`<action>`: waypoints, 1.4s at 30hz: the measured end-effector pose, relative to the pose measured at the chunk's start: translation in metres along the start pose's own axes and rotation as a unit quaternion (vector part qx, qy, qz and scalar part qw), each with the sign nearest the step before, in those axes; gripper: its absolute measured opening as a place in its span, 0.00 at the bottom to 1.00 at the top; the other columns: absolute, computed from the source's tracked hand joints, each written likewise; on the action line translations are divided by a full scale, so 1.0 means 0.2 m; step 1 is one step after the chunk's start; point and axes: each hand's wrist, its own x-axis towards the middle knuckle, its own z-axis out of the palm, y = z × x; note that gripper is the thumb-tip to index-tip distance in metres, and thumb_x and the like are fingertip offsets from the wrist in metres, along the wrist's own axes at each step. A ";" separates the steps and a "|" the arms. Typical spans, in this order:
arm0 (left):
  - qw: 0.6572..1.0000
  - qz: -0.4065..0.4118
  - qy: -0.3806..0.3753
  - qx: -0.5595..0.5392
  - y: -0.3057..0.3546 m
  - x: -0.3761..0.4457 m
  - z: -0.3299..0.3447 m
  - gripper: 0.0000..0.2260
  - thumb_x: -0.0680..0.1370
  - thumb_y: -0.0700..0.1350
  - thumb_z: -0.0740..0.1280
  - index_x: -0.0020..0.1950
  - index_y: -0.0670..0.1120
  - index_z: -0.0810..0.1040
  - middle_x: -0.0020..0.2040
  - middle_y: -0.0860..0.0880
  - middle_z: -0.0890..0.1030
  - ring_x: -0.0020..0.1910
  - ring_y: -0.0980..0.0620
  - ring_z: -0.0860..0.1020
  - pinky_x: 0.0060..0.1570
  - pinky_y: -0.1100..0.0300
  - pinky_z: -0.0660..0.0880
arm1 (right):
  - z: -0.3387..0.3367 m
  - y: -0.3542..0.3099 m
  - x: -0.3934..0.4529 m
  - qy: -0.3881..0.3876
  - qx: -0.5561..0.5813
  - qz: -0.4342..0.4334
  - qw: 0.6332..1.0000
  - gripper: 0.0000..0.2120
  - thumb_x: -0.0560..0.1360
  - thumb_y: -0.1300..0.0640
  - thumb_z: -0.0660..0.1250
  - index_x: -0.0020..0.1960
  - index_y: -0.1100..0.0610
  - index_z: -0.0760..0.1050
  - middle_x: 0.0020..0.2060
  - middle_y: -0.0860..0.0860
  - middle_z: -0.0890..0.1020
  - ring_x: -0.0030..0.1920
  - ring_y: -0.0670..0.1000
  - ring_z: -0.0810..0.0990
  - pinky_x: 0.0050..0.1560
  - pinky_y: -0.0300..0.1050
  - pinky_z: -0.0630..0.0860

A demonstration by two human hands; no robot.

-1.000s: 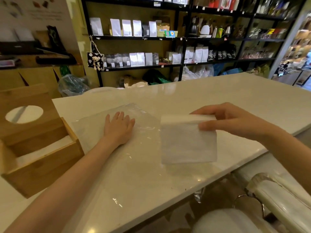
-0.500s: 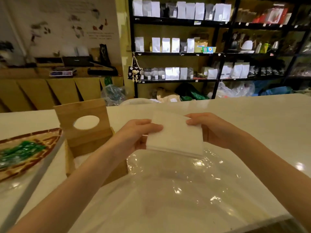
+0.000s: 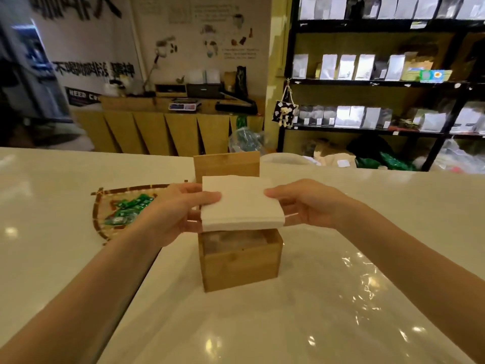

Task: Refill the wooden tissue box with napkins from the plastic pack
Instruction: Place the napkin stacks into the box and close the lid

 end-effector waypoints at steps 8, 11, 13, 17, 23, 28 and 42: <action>0.992 -0.020 0.075 0.100 -0.03 0.00 -0.10 0.05 0.75 0.46 0.66 0.49 0.47 0.76 0.44 0.47 0.83 0.40 0.48 0.84 0.29 0.62 0.80 | 0.08 -0.02 0.09 0.054 -0.136 0.003 0.989 0.05 0.73 0.54 0.68 0.44 0.55 0.76 0.41 0.53 0.83 0.39 0.49 0.83 0.30 0.41 0.80; 0.986 -0.025 0.085 0.139 -0.02 0.01 -0.09 0.05 0.75 0.45 0.66 0.49 0.46 0.77 0.42 0.48 0.82 0.39 0.49 0.83 0.27 0.64 0.79 | 0.08 -0.02 0.09 0.101 -0.202 -0.021 0.974 0.05 0.72 0.52 0.68 0.38 0.52 0.76 0.36 0.49 0.81 0.38 0.47 0.79 0.35 0.40 0.76; 0.980 -0.020 0.096 0.171 -0.02 0.01 -0.07 0.03 0.75 0.46 0.67 0.42 0.48 0.78 0.39 0.50 0.82 0.34 0.53 0.81 0.27 0.65 0.77 | 0.07 -0.01 0.09 0.121 -0.228 -0.022 0.966 0.06 0.71 0.51 0.69 0.36 0.50 0.77 0.37 0.48 0.79 0.39 0.47 0.74 0.37 0.40 0.72; 0.964 0.010 0.130 0.230 -0.03 0.03 -0.04 0.06 0.75 0.47 0.67 0.37 0.50 0.77 0.34 0.51 0.79 0.32 0.58 0.75 0.30 0.65 0.68 | 0.06 0.01 0.09 0.128 -0.227 -0.016 0.965 0.07 0.70 0.52 0.71 0.35 0.49 0.76 0.39 0.47 0.78 0.41 0.46 0.73 0.40 0.40 0.73; 0.949 0.009 0.153 0.275 -0.06 0.06 -0.03 0.08 0.73 0.45 0.69 0.48 0.42 0.83 0.44 0.51 0.76 0.43 0.55 0.71 0.47 0.56 0.67 | 0.06 0.03 0.10 0.132 -0.248 -0.033 0.959 0.06 0.68 0.53 0.73 0.40 0.56 0.83 0.41 0.46 0.79 0.42 0.45 0.73 0.42 0.40 0.73; 0.931 0.036 0.139 0.336 -0.06 0.07 -0.03 0.08 0.71 0.44 0.71 0.46 0.42 0.84 0.44 0.54 0.73 0.48 0.56 0.69 0.47 0.59 0.67 | 0.07 0.01 0.09 0.123 -0.353 -0.096 0.923 0.11 0.67 0.52 0.73 0.46 0.58 0.84 0.39 0.43 0.76 0.43 0.44 0.73 0.36 0.31 0.66; 0.735 0.046 0.132 0.664 -0.08 0.09 0.07 0.15 0.73 0.53 0.63 0.51 0.44 0.80 0.68 0.46 0.69 0.71 0.45 0.57 0.69 0.45 0.55 | 0.20 0.04 0.08 0.149 -0.622 -0.164 0.751 0.12 0.71 0.50 0.65 0.48 0.57 0.81 0.52 0.52 0.77 0.56 0.52 0.69 0.46 0.45 0.70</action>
